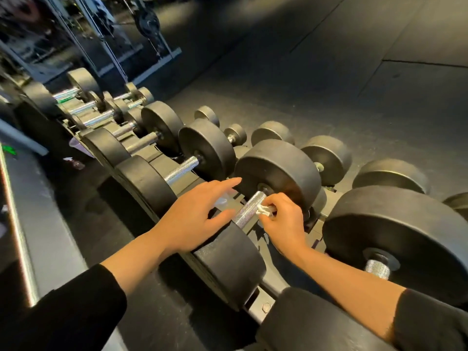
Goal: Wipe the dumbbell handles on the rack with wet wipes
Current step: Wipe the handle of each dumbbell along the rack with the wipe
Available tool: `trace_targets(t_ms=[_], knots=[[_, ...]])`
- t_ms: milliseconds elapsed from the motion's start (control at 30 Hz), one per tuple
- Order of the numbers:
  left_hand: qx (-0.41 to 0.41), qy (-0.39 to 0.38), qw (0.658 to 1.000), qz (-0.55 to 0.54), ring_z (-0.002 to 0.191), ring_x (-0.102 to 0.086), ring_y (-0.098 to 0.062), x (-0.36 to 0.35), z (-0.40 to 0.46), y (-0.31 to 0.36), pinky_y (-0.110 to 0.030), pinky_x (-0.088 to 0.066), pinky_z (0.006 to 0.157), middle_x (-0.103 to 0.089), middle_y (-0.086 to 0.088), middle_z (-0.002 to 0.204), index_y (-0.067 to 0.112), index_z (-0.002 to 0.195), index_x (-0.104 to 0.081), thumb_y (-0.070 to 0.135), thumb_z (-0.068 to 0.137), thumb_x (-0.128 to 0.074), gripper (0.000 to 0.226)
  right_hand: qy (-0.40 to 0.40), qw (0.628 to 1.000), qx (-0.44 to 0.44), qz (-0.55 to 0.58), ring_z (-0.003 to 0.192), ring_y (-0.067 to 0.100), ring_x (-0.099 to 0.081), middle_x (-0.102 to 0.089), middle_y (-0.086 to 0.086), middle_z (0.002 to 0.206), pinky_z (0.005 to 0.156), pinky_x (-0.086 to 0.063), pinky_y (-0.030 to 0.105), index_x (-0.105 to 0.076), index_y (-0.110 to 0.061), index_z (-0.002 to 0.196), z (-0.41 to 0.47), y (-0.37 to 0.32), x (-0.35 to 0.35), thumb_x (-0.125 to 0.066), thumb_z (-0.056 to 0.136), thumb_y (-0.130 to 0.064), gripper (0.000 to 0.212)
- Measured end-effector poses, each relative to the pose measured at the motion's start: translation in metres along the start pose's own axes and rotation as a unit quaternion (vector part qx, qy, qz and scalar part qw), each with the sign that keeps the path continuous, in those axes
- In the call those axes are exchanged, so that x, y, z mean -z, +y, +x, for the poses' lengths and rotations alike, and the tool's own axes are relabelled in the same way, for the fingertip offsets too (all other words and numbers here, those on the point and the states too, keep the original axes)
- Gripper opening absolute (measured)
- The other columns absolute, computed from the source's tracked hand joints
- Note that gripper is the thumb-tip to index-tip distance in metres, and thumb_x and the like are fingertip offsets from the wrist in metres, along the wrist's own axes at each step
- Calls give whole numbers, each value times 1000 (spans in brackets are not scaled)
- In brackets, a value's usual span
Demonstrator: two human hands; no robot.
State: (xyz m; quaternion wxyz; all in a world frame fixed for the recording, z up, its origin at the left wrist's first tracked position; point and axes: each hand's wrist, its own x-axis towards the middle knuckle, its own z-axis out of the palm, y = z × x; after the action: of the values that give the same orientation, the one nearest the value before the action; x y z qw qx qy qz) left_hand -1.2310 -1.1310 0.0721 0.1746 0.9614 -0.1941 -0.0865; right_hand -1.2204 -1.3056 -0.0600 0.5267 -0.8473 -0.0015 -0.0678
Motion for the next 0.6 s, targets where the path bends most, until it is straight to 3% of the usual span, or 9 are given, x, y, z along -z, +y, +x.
trace_targets(t_ms=[200,333,533,600], knots=[[9,-9,1000,6,114,-45,7,-1,1,0,-16,-34,96,-50,26,125,47,141,-30,60,84,-35,59,-92,982,145,77,75,8,-55,-61,-2,86,63,-48,21,-65,-9,84,-17,1,-9,-74,73,-4,16],[16,-10,1000,5,115,-47,4,-2,1,0,-22,-38,98,-52,23,126,44,141,-31,59,85,-35,58,-125,974,168,84,73,13,-57,-63,2,82,60,-48,28,-66,-7,81,-17,-1,-11,-74,71,-6,13],[18,-9,1000,-7,115,-49,1,-1,1,2,-28,-40,101,-54,20,125,40,141,-35,60,84,-34,60,82,990,103,53,77,6,-55,-63,0,89,69,-47,17,-68,-10,90,5,0,8,-67,81,-5,11],[22,-10,1000,-11,115,-49,0,-2,1,2,-28,-40,102,-54,20,125,40,140,-36,61,84,-34,60,78,991,109,19,86,11,-60,-66,2,95,78,-47,18,-70,-10,96,11,3,9,-67,83,-5,14]])
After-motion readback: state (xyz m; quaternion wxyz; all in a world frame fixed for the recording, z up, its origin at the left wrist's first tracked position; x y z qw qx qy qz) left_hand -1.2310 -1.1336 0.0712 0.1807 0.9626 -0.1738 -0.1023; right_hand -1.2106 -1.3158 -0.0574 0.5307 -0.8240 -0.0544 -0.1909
